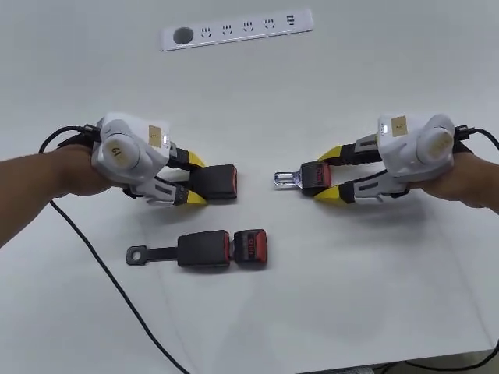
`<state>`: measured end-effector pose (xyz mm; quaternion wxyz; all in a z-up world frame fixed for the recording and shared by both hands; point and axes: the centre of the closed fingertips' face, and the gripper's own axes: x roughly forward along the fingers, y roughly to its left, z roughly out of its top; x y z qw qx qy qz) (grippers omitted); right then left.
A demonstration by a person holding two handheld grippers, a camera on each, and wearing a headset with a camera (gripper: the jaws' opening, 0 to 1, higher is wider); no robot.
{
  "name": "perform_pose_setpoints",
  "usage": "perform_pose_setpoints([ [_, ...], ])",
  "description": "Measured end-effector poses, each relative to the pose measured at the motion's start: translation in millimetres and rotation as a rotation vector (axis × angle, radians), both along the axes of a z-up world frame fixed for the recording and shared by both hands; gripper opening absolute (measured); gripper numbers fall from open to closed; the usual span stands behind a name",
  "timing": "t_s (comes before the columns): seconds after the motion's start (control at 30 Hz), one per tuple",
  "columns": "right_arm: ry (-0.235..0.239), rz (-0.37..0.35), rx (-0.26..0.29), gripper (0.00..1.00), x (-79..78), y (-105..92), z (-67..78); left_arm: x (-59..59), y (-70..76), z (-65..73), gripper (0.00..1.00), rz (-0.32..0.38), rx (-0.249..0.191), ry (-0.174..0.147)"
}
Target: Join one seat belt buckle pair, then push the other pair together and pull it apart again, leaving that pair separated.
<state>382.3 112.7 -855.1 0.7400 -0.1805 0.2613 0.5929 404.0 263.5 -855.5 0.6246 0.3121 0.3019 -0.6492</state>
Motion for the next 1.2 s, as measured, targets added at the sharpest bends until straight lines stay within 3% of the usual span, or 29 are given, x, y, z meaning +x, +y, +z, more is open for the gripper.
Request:
perform_pose_setpoints([
  [1.03,0.005,0.04,0.021,0.36,-2.2,51.8,3.8,-0.8,-1.0,-0.1,0.33,-0.001,0.022,-0.003],
  [1.2,0.009,0.04,0.018,0.36,-1.7,52.9,3.6,-0.9,-0.7,-0.2,0.33,-0.004,0.032,-0.004],
])
